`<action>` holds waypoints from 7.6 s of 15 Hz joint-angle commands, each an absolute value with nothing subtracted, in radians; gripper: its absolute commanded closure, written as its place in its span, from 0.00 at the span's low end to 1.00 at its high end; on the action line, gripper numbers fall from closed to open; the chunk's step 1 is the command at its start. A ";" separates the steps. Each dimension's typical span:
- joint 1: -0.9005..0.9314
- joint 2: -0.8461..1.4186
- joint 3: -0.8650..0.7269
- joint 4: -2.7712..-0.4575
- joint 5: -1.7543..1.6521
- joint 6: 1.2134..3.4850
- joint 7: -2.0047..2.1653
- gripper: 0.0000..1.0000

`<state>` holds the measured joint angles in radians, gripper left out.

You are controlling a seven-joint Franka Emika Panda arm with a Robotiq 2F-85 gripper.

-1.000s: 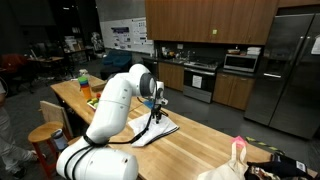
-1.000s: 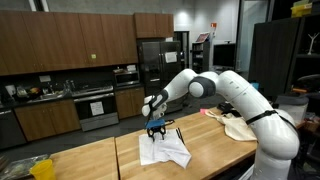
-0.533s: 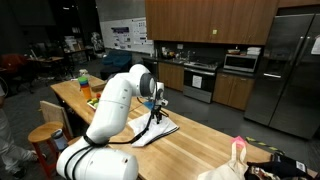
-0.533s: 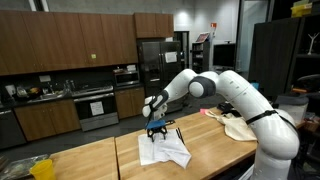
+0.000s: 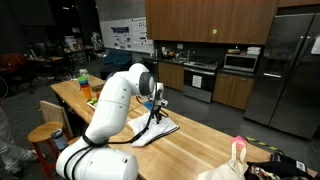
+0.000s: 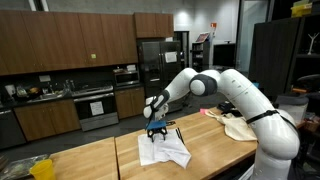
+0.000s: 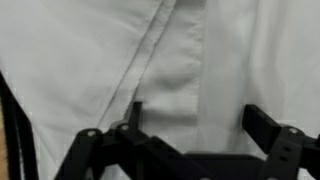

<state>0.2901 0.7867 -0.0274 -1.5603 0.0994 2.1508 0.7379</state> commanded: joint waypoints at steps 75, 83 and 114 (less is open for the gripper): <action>0.337 1.030 -0.091 -0.363 -0.117 1.505 1.394 0.93; 0.337 1.035 -0.091 -0.364 -0.117 1.511 1.422 0.93; 0.483 1.079 -0.063 -0.382 -0.187 1.085 0.250 0.98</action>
<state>0.4806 1.0990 -0.0700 -0.3701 -0.1689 1.0998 0.3981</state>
